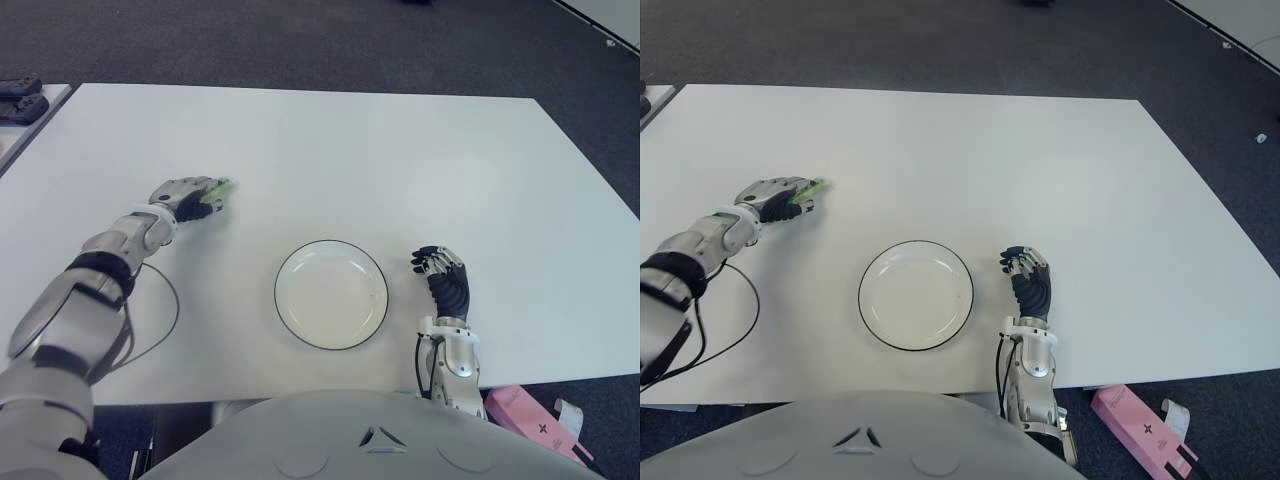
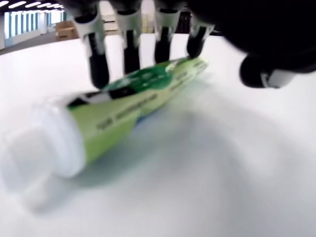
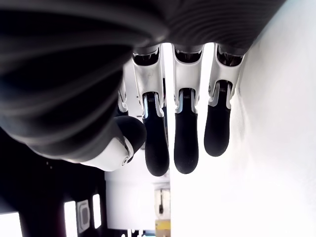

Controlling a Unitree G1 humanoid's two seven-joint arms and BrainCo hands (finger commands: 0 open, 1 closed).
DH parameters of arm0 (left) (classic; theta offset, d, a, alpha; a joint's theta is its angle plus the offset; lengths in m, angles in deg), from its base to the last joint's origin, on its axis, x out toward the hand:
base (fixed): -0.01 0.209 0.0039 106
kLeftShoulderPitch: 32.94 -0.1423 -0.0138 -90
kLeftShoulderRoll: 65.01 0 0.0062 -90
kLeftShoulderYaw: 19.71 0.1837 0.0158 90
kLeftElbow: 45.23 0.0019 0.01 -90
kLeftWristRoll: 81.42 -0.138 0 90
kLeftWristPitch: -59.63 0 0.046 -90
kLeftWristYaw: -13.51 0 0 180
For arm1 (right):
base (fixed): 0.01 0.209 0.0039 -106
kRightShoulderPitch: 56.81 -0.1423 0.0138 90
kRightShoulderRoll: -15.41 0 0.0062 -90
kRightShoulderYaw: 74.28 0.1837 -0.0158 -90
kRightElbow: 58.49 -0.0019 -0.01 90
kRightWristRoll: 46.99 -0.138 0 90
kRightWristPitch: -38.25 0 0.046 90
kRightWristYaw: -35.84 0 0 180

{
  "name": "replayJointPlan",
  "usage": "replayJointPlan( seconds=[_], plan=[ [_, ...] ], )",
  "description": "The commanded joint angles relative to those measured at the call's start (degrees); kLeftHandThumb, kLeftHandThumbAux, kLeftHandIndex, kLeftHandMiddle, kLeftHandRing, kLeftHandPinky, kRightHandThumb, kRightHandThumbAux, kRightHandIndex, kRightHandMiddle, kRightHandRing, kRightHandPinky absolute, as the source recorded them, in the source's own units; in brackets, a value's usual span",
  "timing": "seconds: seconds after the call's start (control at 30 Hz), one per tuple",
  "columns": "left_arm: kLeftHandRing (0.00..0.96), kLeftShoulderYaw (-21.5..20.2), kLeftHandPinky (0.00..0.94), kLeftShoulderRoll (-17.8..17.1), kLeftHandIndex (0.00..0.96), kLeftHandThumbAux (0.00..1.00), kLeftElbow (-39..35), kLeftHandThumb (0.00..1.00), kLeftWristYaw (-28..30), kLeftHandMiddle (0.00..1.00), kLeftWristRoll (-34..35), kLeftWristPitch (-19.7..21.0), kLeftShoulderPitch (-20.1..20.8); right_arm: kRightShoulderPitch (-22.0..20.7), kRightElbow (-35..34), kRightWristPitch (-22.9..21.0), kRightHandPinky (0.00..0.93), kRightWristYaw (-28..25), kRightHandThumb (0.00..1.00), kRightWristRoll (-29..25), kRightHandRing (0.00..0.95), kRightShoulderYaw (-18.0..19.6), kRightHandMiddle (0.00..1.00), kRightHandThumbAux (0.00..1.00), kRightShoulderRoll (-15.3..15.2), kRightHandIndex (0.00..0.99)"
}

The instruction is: Put the toothpaste on the table into the plate.

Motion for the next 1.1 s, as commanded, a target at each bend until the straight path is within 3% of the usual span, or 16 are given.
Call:
replayJointPlan(
  seconds=[0.03,0.63,0.8,1.1],
  plan=[
    [0.112,-3.0,0.150,-4.6,0.000,0.120,-17.5,0.567,3.6,0.110,1.7,0.1,-8.4,-0.3,0.3,-1.8,0.467,-0.2,0.709,0.1,0.482,0.0,0.491,0.728,0.0,0.428],
    [0.050,-13.3,0.100,-10.9,0.000,0.127,-49.3,0.540,11.0,0.076,0.5,8.5,-22.7,-0.8,1.2,-1.3,0.464,-0.8,0.709,-0.3,0.474,0.0,0.488,0.727,-0.1,0.429],
    [0.035,-15.8,0.129,-10.1,0.000,0.140,-52.2,0.523,9.4,0.038,0.5,8.6,-25.0,-1.0,1.6,-1.3,0.472,-0.7,0.709,-0.3,0.478,0.1,0.490,0.728,-0.1,0.428],
    [0.106,-18.2,0.224,-9.4,0.000,0.153,-53.0,0.509,7.3,0.053,-0.3,7.1,-25.4,-1.2,1.8,-1.2,0.474,-0.5,0.709,-0.1,0.482,0.0,0.491,0.728,0.2,0.428]
  ],
)
